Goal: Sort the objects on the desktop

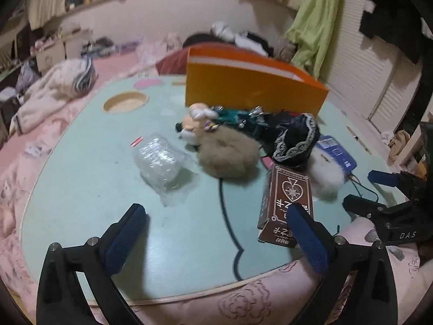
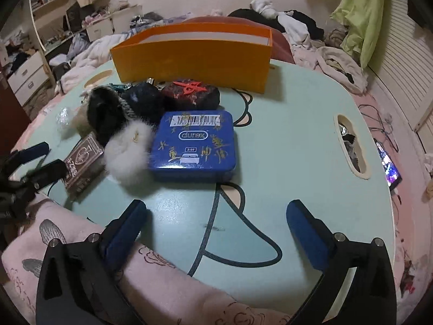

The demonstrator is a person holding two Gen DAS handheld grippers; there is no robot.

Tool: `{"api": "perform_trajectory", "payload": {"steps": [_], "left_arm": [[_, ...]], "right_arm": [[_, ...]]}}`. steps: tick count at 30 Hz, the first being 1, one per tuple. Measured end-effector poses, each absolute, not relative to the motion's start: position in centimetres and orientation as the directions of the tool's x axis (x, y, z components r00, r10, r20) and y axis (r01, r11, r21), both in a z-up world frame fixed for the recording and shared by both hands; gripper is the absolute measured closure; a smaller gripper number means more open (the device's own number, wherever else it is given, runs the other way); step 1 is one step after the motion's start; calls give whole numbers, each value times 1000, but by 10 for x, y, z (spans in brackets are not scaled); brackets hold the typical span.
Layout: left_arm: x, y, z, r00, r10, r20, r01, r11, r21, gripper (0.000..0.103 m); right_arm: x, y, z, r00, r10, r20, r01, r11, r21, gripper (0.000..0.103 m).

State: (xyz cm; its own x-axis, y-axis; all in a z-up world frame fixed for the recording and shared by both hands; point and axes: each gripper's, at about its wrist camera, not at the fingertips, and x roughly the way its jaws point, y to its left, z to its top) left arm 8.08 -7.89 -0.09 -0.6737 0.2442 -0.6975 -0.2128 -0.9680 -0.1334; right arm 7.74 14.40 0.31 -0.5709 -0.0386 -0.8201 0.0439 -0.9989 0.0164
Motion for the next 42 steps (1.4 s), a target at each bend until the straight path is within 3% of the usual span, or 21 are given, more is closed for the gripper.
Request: {"api": "perform_trajectory", "payload": {"steps": [25,29,32,34,36,38,41,42], "left_arm": [[82,-80,-1,-688,286,-667,-248,-956,-156,0],[91,-87,17,-730,341,-592,-294,-939,-180,0],[83,-103,35,-779,287,-557,-243,-958,-153,0],[74,-119,39,-790,245,-562,-185,-969,-163,3],[61,-138,35,-771,236,-592,-143,-969,-201,12],[49,-146,27,-719,247,-649,-144,-967,-209,13],[39,-143,16,-687,194,-700,-152,-981,-123,15],[37,-140,11,-672,206,-711,-168,-978,-125,24]], "right_arm": [[79,138,1,-590,-36,-807,50,-999,8,0],[80,137,2,-592,-39,-805,51,-999,10,0],[80,136,2,-592,-39,-805,51,-999,11,0],[80,136,3,-592,-39,-805,51,-999,11,0],[80,136,3,-592,-39,-805,51,-999,11,0],[80,136,3,-592,-39,-805,51,-999,11,0],[80,135,3,-593,-39,-805,51,-999,11,0],[80,136,3,-593,-39,-805,52,-999,11,0]]}}
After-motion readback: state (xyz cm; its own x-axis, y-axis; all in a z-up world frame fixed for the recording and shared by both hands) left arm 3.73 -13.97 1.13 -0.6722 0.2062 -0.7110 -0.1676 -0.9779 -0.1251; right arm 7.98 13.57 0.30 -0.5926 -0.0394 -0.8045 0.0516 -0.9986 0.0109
